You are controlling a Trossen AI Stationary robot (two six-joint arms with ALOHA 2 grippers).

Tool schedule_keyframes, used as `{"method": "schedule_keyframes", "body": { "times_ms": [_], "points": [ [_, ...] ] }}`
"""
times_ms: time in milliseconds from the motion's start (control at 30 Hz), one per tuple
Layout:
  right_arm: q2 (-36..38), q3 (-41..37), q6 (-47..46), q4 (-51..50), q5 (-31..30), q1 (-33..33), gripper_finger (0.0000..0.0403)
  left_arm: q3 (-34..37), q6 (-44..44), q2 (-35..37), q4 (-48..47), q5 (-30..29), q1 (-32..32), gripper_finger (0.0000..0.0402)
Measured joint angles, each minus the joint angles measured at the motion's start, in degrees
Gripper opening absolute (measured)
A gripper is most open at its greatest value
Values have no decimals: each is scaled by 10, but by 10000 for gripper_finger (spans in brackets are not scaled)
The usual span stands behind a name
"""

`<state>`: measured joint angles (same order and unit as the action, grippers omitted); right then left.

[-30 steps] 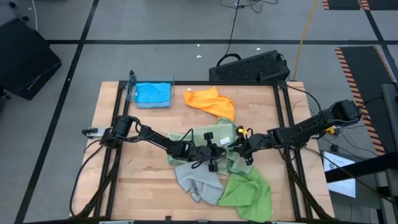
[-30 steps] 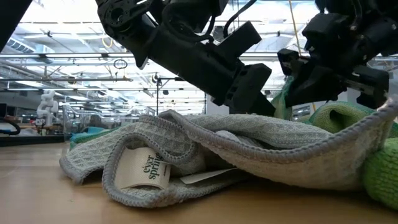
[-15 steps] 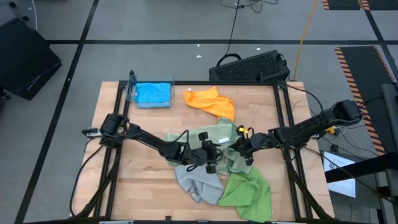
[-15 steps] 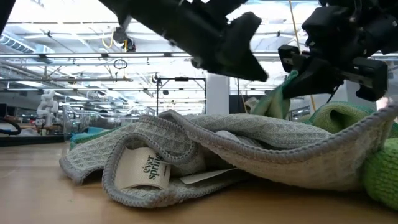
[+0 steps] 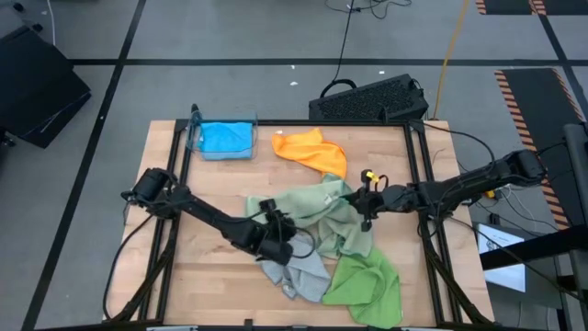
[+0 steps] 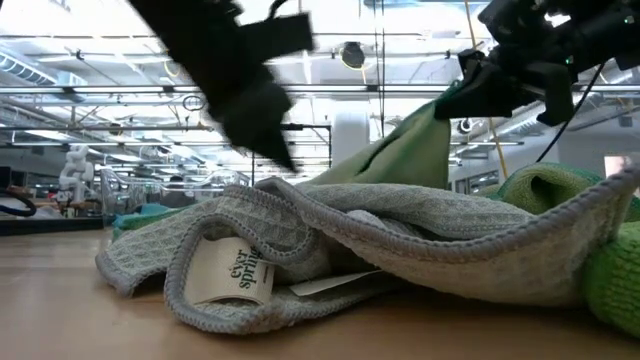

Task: Fold microfiber towels
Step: Fold the left light green microfiber cloth

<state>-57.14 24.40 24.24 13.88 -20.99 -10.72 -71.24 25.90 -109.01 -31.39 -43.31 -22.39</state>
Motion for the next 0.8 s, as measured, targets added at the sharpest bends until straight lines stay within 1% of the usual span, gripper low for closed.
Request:
{"method": "schedule_keyframes", "body": {
  "times_ms": [67, 133, 267, 367, 433, 633, 733, 800],
  "points": [
    [3, 0, 0, 3, 0, 4, 1, 0, 68, 0, -88, 29, -4, 161],
    [8, 0, 0, 1, 0, 7, 1, 1, 111, 0, -155, 51, -10, 161],
    [17, 0, 5, 4, 0, 17, 2, 1, 121, 11, -213, 91, -43, 161],
    [26, 0, 5, 2, 0, 22, 2, 0, 120, 18, -232, 133, -62, 161],
    [27, 0, 5, 4, 0, 24, 2, 5, 124, 20, -244, 147, -76, 161],
    [26, 0, 6, 2, 2, 26, 3, 26, 127, 22, -234, 148, -108, 161],
    [26, 0, 7, 0, 2, 26, 3, 53, 117, 21, -192, 146, -115, 164],
    [26, 0, 9, 0, 2, 26, 3, 63, 115, 21, -186, 146, -119, 173]
  ]
}}
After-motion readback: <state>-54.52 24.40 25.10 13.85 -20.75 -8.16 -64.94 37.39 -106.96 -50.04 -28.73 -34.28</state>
